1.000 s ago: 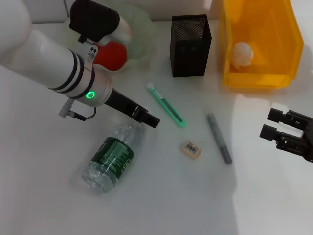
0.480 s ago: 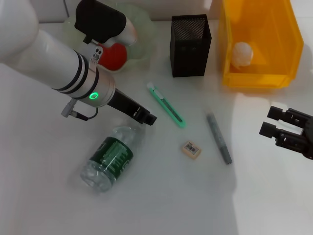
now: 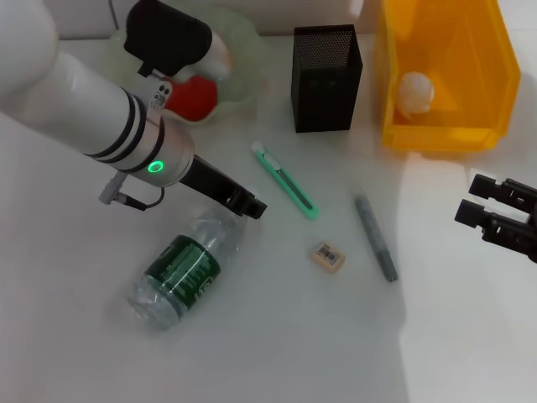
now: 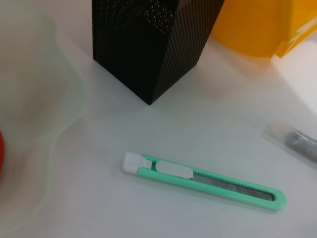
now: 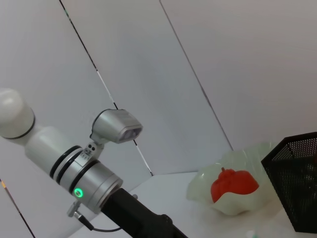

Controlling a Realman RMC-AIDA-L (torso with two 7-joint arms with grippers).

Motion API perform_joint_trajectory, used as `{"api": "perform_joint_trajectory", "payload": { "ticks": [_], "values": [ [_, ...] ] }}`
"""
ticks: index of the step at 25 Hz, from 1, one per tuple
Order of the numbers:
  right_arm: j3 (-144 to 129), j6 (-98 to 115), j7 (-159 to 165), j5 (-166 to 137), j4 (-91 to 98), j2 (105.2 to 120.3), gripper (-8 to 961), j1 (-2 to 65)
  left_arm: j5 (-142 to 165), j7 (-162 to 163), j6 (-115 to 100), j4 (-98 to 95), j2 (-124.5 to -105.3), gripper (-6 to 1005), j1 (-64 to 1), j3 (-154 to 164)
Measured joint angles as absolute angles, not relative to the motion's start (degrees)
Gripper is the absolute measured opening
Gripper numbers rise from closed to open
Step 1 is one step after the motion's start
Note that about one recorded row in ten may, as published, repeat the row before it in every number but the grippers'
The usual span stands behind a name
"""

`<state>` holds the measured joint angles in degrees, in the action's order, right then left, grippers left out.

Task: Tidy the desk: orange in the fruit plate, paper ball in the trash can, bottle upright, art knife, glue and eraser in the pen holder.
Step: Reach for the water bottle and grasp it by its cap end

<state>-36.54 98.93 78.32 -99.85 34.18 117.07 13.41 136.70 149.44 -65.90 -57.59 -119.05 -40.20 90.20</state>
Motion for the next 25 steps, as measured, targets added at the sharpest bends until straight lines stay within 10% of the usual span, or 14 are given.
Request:
{"api": "perform_joint_trajectory", "payload": {
  "ticks": [15, 25],
  "values": [
    [-35.07, 98.96, 78.07, -99.73, 34.1, 117.4, 732, 13.74, 112.13, 128.3, -66.02, -73.22, -118.57, 408, -20.58, 77.27],
    [-35.07, 98.69, 78.45, -99.73, 34.1, 117.42, 732, 14.37, 101.42, 116.74, -68.61, -69.93, -118.29, 176, -18.88, 74.51]
  ]
}}
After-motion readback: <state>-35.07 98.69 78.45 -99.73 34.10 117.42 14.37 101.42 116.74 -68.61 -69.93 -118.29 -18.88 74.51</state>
